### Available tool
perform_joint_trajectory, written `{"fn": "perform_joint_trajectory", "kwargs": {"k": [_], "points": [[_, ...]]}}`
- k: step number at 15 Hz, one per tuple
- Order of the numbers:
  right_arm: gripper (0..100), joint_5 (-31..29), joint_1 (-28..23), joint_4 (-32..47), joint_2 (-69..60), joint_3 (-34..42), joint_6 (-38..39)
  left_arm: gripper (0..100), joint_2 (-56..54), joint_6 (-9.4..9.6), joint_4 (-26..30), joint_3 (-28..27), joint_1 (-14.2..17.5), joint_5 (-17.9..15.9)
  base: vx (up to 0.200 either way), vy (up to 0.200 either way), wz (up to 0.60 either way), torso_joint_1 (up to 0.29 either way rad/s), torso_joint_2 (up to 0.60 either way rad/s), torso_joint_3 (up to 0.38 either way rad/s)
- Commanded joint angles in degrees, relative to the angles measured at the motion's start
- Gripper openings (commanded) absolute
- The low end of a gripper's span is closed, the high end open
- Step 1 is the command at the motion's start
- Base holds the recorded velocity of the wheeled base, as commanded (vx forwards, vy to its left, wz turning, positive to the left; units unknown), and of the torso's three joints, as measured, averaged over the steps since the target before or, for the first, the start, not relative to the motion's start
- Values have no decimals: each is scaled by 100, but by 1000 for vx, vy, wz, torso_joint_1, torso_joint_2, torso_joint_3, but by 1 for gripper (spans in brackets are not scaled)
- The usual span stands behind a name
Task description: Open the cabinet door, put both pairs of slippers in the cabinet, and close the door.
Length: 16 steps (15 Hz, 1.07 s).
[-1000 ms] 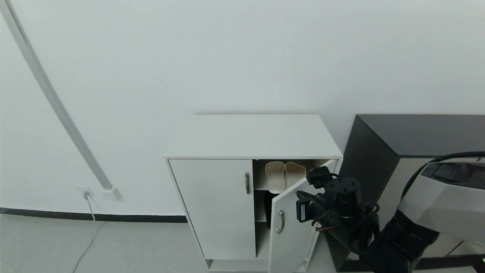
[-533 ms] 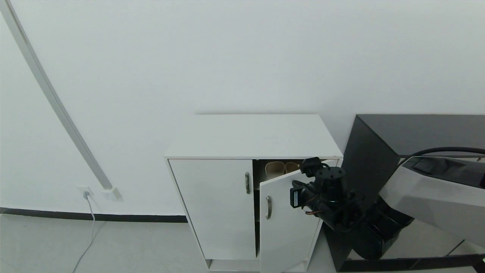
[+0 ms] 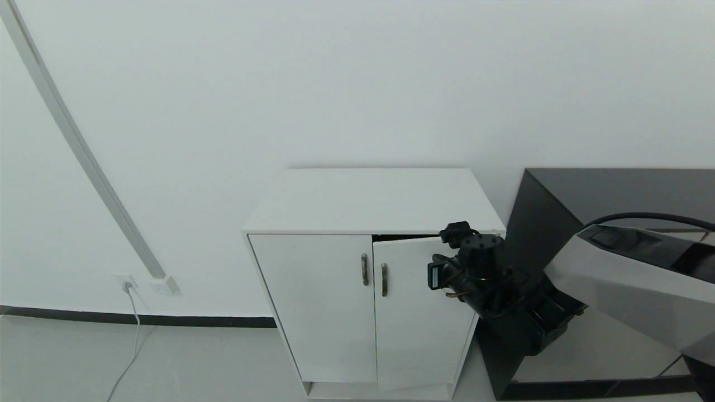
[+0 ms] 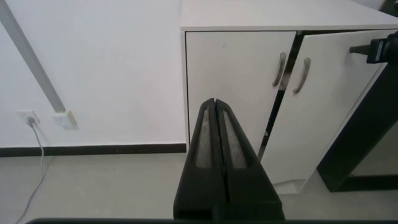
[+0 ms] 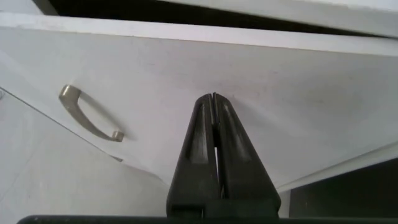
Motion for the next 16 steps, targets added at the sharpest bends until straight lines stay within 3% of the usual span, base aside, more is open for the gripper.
{"fn": "perform_joint_trajectory", "kwargs": {"k": [1,8,13,16], "points": [[0,3,-35,-2,153,-160,-5,0,7,0,-1,0,0,-2,0,0,0,0,0,0],[0,143,-360,368,382,-845,-5,0,7,0,-1,0,0,-2,0,0,0,0,0,0],[0,143,-351,368,347,-810,-5,0,7,0,-1,0,0,-2,0,0,0,0,0,0],[0,143,-228,350,-172,-247,-5,0,7,0,-1,0,0,-2,0,0,0,0,0,0]]}}
